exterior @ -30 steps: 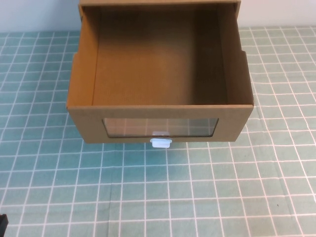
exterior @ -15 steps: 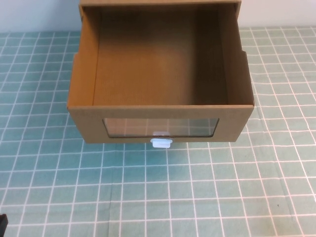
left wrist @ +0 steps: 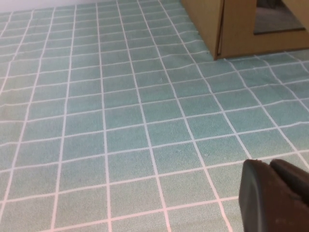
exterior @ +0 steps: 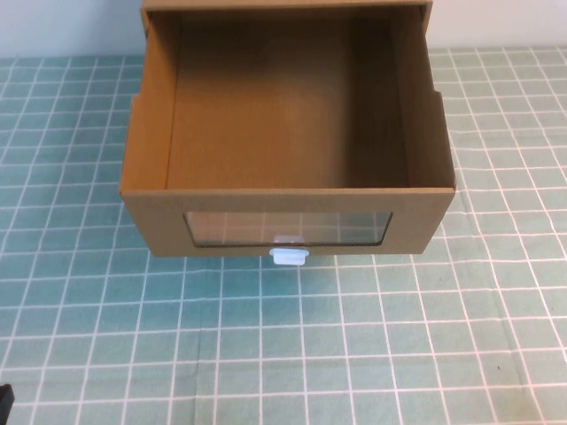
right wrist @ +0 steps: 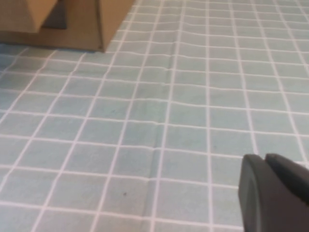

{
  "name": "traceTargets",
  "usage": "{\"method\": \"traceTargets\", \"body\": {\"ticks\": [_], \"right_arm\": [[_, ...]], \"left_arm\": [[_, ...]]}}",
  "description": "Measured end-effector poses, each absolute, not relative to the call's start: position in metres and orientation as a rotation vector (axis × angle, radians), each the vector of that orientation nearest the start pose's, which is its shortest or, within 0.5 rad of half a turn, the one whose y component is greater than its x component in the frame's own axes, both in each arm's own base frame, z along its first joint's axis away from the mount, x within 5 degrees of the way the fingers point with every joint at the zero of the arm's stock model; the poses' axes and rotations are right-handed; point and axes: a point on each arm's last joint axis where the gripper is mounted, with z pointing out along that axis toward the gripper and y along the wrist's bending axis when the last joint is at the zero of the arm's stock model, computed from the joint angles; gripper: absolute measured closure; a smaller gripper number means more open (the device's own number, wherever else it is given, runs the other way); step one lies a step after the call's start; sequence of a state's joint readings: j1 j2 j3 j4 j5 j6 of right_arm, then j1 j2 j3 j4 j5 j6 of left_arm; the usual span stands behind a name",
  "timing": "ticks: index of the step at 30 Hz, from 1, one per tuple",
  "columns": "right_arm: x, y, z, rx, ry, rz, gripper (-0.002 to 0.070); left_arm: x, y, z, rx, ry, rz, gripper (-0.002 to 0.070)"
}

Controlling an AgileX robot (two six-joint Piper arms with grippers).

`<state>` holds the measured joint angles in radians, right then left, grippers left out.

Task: Open the shoe box
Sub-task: 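Pull the top drawer of the cardboard box fully open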

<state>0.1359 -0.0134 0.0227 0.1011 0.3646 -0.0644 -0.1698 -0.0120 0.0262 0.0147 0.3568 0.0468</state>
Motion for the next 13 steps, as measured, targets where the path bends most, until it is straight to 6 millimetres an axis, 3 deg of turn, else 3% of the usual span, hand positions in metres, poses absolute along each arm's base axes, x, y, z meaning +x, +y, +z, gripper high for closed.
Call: {"method": "traceTargets", "body": {"ticks": [13], "right_arm": [[0.0526, 0.0037, 0.1736, 0.001, 1.856, 0.063, 0.0689]], "left_arm": [[0.0523, -0.0085, 0.1729, 0.21, 1.843, -0.071, 0.068]]}}
